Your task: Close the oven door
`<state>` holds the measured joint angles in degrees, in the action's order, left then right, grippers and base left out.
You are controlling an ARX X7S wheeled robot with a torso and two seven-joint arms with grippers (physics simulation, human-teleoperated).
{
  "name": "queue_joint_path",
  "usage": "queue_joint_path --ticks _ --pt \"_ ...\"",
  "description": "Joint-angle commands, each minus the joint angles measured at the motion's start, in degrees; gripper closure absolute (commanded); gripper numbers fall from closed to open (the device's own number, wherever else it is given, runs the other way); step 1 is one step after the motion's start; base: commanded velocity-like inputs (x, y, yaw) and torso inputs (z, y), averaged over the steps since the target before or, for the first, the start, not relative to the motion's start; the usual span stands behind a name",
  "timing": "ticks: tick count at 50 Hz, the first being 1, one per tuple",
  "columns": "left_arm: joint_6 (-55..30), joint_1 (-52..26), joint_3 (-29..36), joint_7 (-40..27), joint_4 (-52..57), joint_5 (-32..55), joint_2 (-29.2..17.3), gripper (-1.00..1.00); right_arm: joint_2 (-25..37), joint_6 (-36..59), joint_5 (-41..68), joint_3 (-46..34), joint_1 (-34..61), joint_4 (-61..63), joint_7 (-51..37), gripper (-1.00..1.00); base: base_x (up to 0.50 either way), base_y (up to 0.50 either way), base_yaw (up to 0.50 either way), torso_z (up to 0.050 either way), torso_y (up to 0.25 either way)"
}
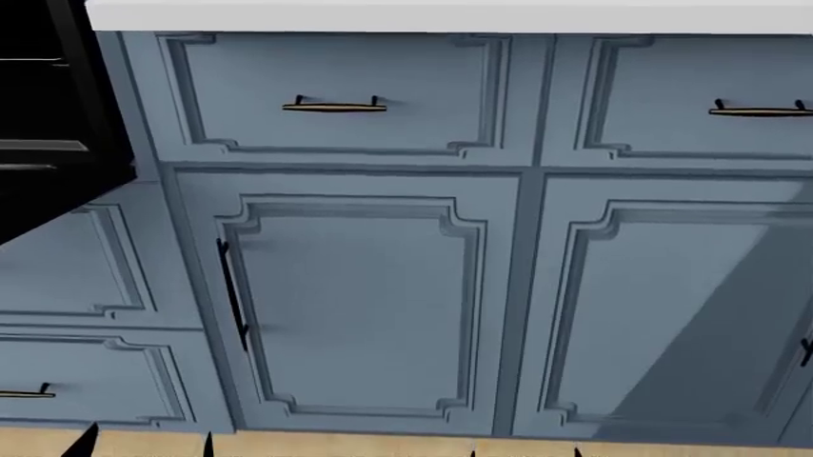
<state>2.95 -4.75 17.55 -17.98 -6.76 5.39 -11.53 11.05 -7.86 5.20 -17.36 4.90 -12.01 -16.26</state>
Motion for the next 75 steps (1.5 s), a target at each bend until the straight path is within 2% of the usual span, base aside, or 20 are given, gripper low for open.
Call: queue_joint_path --ticks 1,43,49,50,51,52,54,55,58,60,61,62,63,64,65,67,70,72,73,75 --pt "0.0 -0.1 0.3 -0.2 0.0 0.2 -0.2 -1.0 0.2 0.0 0.2 -0.3 0.1 0.0 -0.2 -1.0 0.0 0.0 0.0 -0.046 0.0" --pt "0.5 -0.4 1.2 -0.9 -0.6 1.3 -0.7 -1.0 0.8 -0.4 1.4 -1.1 0.4 -0.2 -0.9 -1.0 0.0 0.0 0.0 -0.045 0.0" --pt "-4.4 -2.1 0.7 0.0 -0.9 3.7 -0.8 -1.0 0.9 2.8 2.8 -1.2 1.8 -1.1 -0.1 -1.0 0.0 0.0 0.0 -0.006 0.0" --pt "-9.9 -2.1 0.1 -0.8 5.0 4.7 -1.8 -1.0 0.9 3.0 2.8 -1.2 2.1 -1.3 -0.1 -1.0 0.0 0.0 0.0 0.0 0.0" --pt "-5.3 -2.2 0.5 -0.4 0.0 3.9 -1.1 -1.0 0.8 3.4 3.0 -1.2 2.4 -1.4 0.1 -1.0 0.0 0.0 0.0 0.0 0.0" --pt "-12.1 -2.0 0.0 -0.9 7.2 5.4 -2.3 -1.0 0.8 3.7 3.2 -1.1 2.6 -1.5 0.0 -1.0 0.0 0.0 0.0 0.0 0.0" --pt "-8.0 -2.5 0.4 -0.3 1.5 4.8 -1.5 -1.0 0.7 5.2 3.7 -0.9 3.2 -1.6 -0.1 -1.0 0.0 0.0 0.0 0.0 0.0" --pt "-15.1 -3.8 0.9 -0.8 4.7 5.2 -2.1 -1.0 0.6 7.6 5.2 -0.5 3.6 -1.5 0.3 -1.0 0.0 0.0 0.0 0.0 0.0" --pt "-13.3 -5.6 1.5 1.3 -0.8 5.6 -1.5 -1.0 0.8 10.5 5.6 -0.9 5.7 -3.2 0.9 -1.0 0.0 0.0 0.0 0.0 0.0" --pt "-21.6 -8.1 0.8 0.8 2.3 7.5 -1.9 -1.0 0.4 12.1 6.9 -0.7 8.9 -7.9 2.8 -1.0 0.0 0.0 0.0 0.0 0.0" --pt "-18.0 -8.7 1.0 2.1 -3.5 7.4 -0.9 -1.0 0.2 14.3 8.8 -0.3 10.1 -9.0 4.4 -1.0 0.0 0.0 0.0 0.0 0.0" --pt "-23.1 -10.0 1.0 2.4 -1.2 8.7 -1.3 -1.0 0.2 16.0 9.9 -0.6 10.9 -9.4 5.7 -1.0 0.0 0.0 0.0 0.0 0.0" --pt "-18.9 -10.9 1.5 3.3 -8.4 7.8 -0.3 -1.0 0.1 16.5 10.0 -0.8 11.4 -9.7 6.0 -1.0 0.0 0.0 0.0 0.0 0.0" --pt "-18.9 -11.4 1.4 3.4 -9.8 7.9 0.0 -1.0 0.0 16.5 9.5 -0.9 11.9 -10.2 5.6 -1.0 0.0 0.0 0.0 0.0 0.0" --pt "-24.2 -12.1 1.3 2.9 -4.7 8.9 -0.9 -1.0 -0.1 16.8 9.3 -1.1 12.7 -11.4 5.8 -1.0 0.0 0.0 0.0 0.0 0.0" --pt "-20.1 -13.0 1.5 4.2 -12.6 8.5 0.3 -1.0 -0.6 17.3 10.3 -0.6 14.5 -14.9 6.7 -1.0 0.0 0.0 0.0 0.0 0.0" --pt "-25.2 -14.8 1.2 4.5 -12.1 9.9 0.1 -1.0 -1.1 19.0 11.7 -0.4 16.1 -18.1 8.1 -1.0 0.0 0.0 0.0 0.0 0.0" --pt "-23.4 -15.9 1.7 5.7 -17.2 9.7 0.8 -1.0 -1.4 20.2 12.6 -0.6 17.1 -20.6 9.9 -1.0 0.0 0.0 0.0 0.0 0.0" --pt "-28.7 -17.0 1.7 4.7 -13.2 10.2 0.1 -1.0 -1.5 20.6 12.5 -1.0 17.5 -21.4 10.4 -1.0 0.0 0.0 0.0 0.0 0.0" --pt "-25.7 -17.7 2.0 5.6 -19.5 9.8 1.2 -1.0 -2.0 20.8 12.5 -1.0 19.0 -24.4 10.6 -1.0 0.0 0.0 0.0 0.0 0.0"
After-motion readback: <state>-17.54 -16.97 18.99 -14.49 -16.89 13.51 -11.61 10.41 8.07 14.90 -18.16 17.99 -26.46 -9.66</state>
